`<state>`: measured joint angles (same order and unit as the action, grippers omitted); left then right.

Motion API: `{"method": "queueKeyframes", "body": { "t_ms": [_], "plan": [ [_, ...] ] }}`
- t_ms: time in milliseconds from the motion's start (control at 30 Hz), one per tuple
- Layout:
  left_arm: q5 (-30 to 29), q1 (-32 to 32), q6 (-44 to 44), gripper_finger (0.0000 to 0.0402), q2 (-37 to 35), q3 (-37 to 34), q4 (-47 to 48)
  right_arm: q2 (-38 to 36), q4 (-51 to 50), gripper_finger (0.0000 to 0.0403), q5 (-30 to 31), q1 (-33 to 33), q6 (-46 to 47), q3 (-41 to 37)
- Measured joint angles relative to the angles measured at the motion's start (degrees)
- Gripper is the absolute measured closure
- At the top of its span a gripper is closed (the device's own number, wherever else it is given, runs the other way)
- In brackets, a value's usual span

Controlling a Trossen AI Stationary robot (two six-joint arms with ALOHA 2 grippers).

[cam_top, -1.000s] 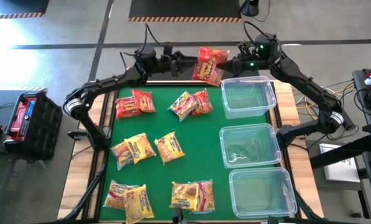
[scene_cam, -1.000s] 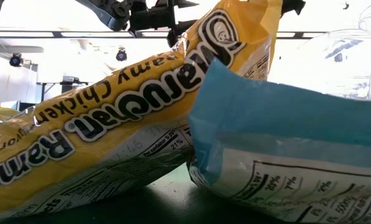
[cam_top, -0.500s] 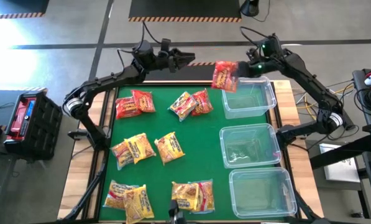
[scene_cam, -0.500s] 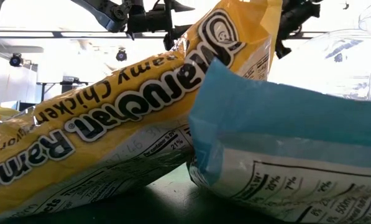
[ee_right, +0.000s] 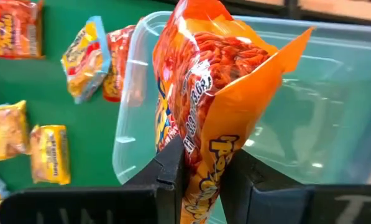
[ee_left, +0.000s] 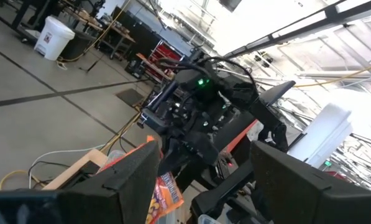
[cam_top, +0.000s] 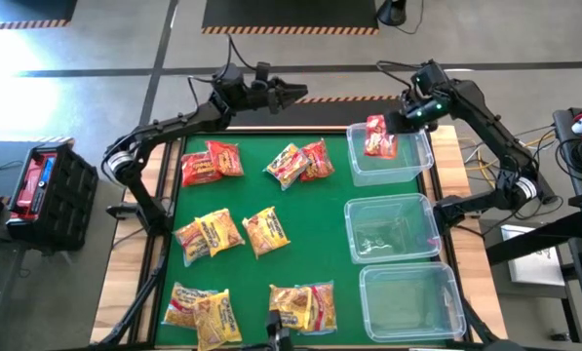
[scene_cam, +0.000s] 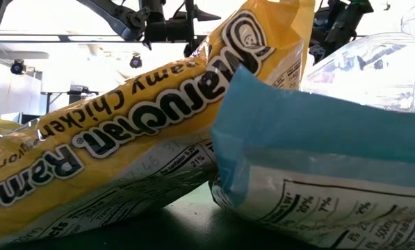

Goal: Sort Maruchan noodles
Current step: Put the bottom red noodle pack into the top transparent bin

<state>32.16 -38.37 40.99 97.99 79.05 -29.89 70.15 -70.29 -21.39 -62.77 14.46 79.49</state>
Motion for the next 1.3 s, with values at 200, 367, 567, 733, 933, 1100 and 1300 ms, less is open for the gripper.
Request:
{"method": "queueKeyframes", "body": {
  "t_ms": [200, 367, 567, 733, 933, 1100, 1300],
  "plan": [
    [0.0, 0.0, 0.0, 0.0166, 0.1, 0.0, 0.0, 0.3, -5.1, 0.0342, 6.4, -0.2, -2.1, 3.7],
    [-0.1, 0.0, 0.0, 0.0166, 0.1, 0.0, 0.0, 1.0, -8.0, 0.0342, 6.5, -0.1, -3.4, 4.3],
    [-0.1, 0.0, 0.0, 0.0166, 0.1, 0.0, 0.0, 2.4, -8.1, 0.0342, 9.4, 0.4, -2.0, 4.3],
    [-0.1, 0.0, 0.0, 0.0166, 0.1, 0.0, 0.0, 3.6, -7.7, 0.0342, 14.5, 3.0, 0.6, 4.3],
    [-0.1, -0.1, 0.0, 0.0166, 0.1, 0.0, 0.0, 5.1, -8.6, 0.0342, 15.5, 5.5, 0.9, 4.3],
    [-0.1, -0.1, 0.0, 0.0166, 0.1, 0.0, 0.0, 6.6, -12.9, 0.0342, 16.8, 5.6, 1.3, 4.3],
    [-0.1, -0.1, -0.1, 0.0166, 0.1, 0.0, 0.0, 9.1, -17.1, 0.0342, 22.0, 6.7, 2.2, 4.2]
  ]
}}
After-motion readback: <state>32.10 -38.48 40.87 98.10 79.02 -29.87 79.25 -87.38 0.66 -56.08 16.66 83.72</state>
